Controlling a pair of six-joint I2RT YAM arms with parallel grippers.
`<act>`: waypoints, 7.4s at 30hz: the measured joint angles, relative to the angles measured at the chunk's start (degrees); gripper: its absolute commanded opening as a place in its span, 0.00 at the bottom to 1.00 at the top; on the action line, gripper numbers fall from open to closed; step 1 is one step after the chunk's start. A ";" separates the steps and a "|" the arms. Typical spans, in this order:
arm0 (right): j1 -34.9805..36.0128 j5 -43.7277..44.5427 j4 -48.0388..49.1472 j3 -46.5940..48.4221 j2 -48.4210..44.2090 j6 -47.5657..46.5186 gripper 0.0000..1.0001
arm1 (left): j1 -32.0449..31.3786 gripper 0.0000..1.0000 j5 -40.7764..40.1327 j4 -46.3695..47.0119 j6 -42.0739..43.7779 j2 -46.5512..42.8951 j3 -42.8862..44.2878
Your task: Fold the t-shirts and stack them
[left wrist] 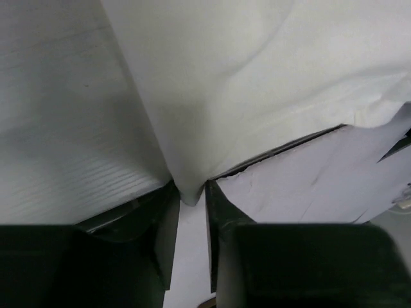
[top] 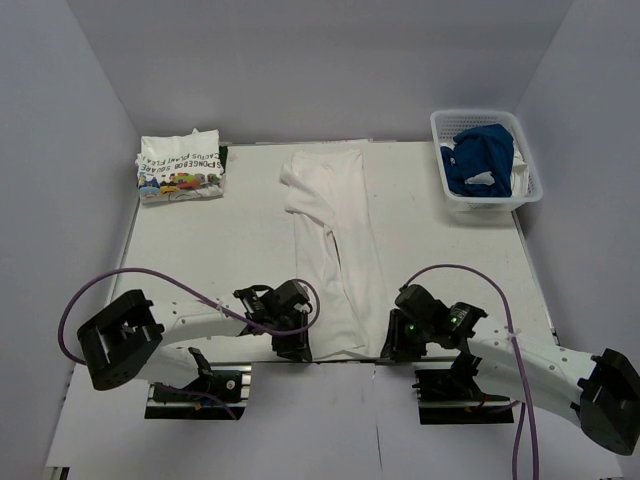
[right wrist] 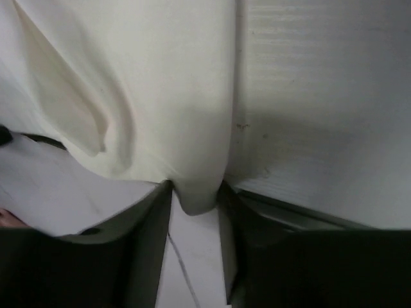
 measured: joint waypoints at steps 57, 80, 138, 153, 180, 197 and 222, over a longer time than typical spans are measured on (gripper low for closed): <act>-19.41 20.72 17.59 54.21 52.35 -23.87 0.00 | 24.44 0.00 -34.97 -7.17 19.06 31.19 52.15; -24.79 3.58 21.51 42.53 45.07 -32.35 0.90 | 29.57 1.00 -24.37 -1.66 24.33 20.59 37.20; -25.81 -17.64 14.29 37.20 21.20 -29.18 0.00 | 25.70 0.00 -16.20 -0.72 19.39 -12.59 24.72; -32.59 -19.50 14.71 48.30 39.10 -26.82 0.00 | 31.19 0.00 -22.14 -1.75 20.76 10.58 37.90; -37.81 -13.42 14.12 92.56 86.01 -30.29 0.90 | 42.93 1.00 -0.92 5.97 30.16 54.82 73.20; -33.57 -9.40 18.58 57.61 59.56 -32.87 0.90 | 41.48 0.82 2.49 12.37 29.62 40.65 46.42; -33.35 -7.98 21.55 49.96 58.16 -31.17 0.90 | 38.10 0.00 6.47 13.53 33.46 48.94 54.45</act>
